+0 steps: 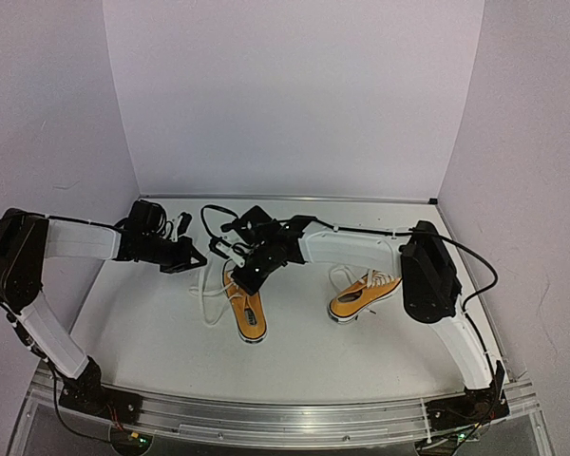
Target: Tie the shoes
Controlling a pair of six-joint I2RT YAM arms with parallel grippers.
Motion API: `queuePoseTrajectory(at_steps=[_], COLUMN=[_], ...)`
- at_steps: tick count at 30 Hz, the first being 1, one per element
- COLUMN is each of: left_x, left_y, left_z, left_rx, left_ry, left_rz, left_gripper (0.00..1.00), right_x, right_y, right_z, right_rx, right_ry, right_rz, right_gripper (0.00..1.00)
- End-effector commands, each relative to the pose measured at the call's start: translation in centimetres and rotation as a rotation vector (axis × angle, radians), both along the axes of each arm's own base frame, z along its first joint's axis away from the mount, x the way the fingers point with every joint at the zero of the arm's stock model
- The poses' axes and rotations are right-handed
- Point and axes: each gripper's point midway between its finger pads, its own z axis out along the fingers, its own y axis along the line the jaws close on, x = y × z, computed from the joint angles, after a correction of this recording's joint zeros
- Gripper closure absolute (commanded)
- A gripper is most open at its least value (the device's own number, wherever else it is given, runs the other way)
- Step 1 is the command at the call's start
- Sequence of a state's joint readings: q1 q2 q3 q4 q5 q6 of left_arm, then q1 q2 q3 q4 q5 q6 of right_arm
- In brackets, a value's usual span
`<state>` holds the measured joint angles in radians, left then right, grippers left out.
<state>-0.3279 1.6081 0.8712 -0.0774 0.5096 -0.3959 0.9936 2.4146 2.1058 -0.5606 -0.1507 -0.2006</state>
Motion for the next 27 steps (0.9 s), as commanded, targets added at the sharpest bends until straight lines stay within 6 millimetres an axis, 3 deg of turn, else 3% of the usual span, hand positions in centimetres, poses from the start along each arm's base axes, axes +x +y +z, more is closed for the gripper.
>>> queuePoseTrajectory(at_steps=[1, 8, 13, 23, 27], left_x=[1.3, 2.5, 2.1, -2.5, -3.9], left_y=[-1.9, -3.4, -5.6, -9.3, -9.6], left_z=[2.9, 2.0, 2.1, -0.1, 0.1], left_rx=[-0.105, -0.189, -0.255, -0.290, -0.294], left_ry=[-0.113, -0.118, -0.116, -0.047, -0.042], left_rz=[-0.087, -0.107, -0.210, -0.393, -0.426], left_gripper=[1.00, 1.00, 1.00, 1.00, 1.00], right_x=[-0.4, -0.9, -1.1, -1.3, -0.9], right_y=[1.2, 0.8, 0.5, 0.1, -0.1], right_z=[6.6, 6.6, 7.3, 7.8, 8.0], right_rx=[0.157, 0.171, 0.194, 0.224, 0.221], right_ry=[-0.049, -0.041, -0.053, -0.078, -0.095], right_rz=[0.011, 0.013, 0.011, 0.011, -0.006], right_gripper=[1.00, 1.00, 1.00, 1.00, 1.00])
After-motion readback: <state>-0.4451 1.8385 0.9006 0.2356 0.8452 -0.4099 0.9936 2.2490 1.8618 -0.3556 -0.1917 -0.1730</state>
